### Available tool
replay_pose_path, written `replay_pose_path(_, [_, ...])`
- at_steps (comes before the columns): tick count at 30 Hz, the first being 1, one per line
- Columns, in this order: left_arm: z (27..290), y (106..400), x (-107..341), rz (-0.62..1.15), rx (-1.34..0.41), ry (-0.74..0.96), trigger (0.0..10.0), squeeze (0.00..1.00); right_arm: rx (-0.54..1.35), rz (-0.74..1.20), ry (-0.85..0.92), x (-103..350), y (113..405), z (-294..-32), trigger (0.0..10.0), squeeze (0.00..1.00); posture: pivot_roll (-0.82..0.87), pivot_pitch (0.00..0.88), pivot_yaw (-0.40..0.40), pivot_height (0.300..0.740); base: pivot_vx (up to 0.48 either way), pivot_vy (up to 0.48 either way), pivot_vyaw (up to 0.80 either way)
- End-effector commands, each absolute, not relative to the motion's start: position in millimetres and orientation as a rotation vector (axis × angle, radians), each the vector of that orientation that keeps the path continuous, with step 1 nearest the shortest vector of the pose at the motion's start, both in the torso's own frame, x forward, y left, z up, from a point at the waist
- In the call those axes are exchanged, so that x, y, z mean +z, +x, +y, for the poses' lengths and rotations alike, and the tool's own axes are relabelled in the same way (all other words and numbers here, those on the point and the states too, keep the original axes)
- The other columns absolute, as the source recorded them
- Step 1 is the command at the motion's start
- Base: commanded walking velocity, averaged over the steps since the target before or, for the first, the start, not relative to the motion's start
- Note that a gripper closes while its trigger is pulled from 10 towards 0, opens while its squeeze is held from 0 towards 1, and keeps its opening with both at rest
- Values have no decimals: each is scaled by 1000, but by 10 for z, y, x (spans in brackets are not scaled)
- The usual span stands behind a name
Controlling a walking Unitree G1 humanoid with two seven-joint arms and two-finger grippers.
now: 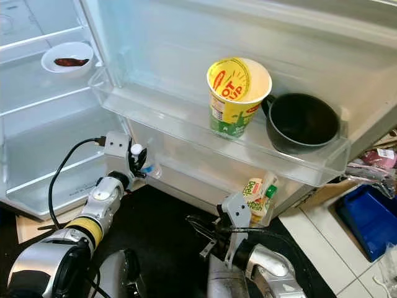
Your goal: Restocking fridge
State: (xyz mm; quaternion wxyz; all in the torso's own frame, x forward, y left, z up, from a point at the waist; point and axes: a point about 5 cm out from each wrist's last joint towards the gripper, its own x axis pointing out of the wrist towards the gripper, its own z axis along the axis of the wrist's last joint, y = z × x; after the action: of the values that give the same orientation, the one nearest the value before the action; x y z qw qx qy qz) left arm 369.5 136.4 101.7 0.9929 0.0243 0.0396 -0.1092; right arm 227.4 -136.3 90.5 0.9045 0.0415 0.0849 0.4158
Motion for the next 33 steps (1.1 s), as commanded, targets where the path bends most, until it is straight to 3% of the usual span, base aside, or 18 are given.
replay_pose_path(1, [1543, 3574, 762, 198, -163, 74, 10000, 0, 857, 190, 94, 896, 2235, -1367, 10000, 0, -313, 351, 39, 581, 0, 0, 0])
replay_pose_path(8, [1574, 3579, 770, 199, -148, 76, 10000, 0, 852, 195, 92, 905, 2233, -1371, 10000, 0, -312, 348, 36, 581, 0, 0, 0])
replay_pose_path(9, [1573, 3579, 767, 202, -152, 73, 10000, 584, 852, 195, 91, 905, 2234, -1373, 10000, 0, -312, 347, 35, 581, 0, 0, 0])
replay_pose_path(10, [1573, 3579, 767, 202, -153, 69, 10000, 1000, 852, 196, 91, 905, 2235, -1376, 10000, 0, -312, 346, 35, 581, 0, 0, 0])
replay_pose_path(16, [1591, 3601, 811, 181, -137, 46, 10000, 1000, 854, 196, 89, 910, 2249, -1382, 10000, 0, -311, 340, 36, 581, 0, 0, 0])
replay_pose_path(17, [1614, 3622, 861, 151, -123, 25, 10000, 239, 853, 194, 88, 915, 2259, -1383, 10000, 0, -310, 332, 34, 581, 0, 0, 0])
replay_pose_path(19, [1630, 3635, 897, 131, -114, 10, 10000, 239, 853, 192, 88, 918, 2267, -1384, 10000, 0, -309, 333, 36, 581, 0, 0, 0])
replay_pose_path(20, [1653, 3647, 938, 102, -106, -14, 10000, 0, 853, 191, 87, 922, 2275, -1383, 10000, 0, -309, 330, 37, 581, 0, 0, 0])
replay_pose_path(33, [1785, 3525, 1013, -92, -154, -78, 10000, 0, 876, 174, 71, 947, 2411, -1382, 10000, 0, -261, 271, 37, 581, 0, 0, 0])
